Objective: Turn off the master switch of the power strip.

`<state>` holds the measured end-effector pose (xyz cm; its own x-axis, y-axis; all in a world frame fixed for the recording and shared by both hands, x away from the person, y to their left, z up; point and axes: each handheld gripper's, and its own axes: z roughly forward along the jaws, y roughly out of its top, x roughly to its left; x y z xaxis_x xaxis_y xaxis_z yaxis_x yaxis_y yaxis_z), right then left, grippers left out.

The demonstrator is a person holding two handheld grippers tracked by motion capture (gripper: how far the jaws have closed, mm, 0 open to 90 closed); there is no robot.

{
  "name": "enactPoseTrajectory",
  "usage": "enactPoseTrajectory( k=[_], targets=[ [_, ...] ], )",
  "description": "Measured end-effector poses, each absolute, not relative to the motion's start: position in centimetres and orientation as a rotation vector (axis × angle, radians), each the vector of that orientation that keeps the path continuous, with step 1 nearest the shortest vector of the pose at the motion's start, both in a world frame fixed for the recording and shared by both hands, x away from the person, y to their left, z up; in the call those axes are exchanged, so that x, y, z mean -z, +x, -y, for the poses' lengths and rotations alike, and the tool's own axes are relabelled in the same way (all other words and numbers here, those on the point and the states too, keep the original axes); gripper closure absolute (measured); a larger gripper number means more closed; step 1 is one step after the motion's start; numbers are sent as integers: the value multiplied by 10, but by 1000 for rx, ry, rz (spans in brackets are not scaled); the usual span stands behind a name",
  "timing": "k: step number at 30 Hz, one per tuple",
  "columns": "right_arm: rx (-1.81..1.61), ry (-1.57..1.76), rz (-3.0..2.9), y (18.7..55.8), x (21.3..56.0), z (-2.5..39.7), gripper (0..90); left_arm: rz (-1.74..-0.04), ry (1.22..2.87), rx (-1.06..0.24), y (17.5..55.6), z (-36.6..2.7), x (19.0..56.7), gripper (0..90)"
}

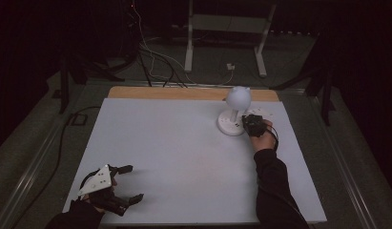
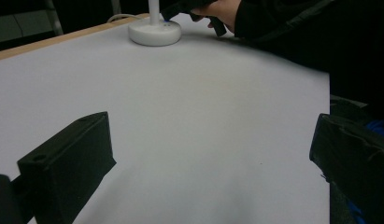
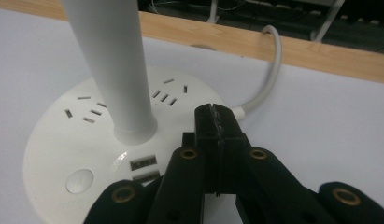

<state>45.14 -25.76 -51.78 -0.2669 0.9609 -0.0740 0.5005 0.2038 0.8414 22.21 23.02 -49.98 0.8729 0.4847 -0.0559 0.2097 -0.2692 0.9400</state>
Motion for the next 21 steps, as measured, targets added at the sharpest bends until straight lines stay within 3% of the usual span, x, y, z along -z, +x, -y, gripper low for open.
enactPoseTrajectory(
  k=[21],
  targets=[
    [-922, 1356, -1856, 452, 518, 255, 900, -518, 1854, -284, 222, -230, 500, 2]
  ],
)
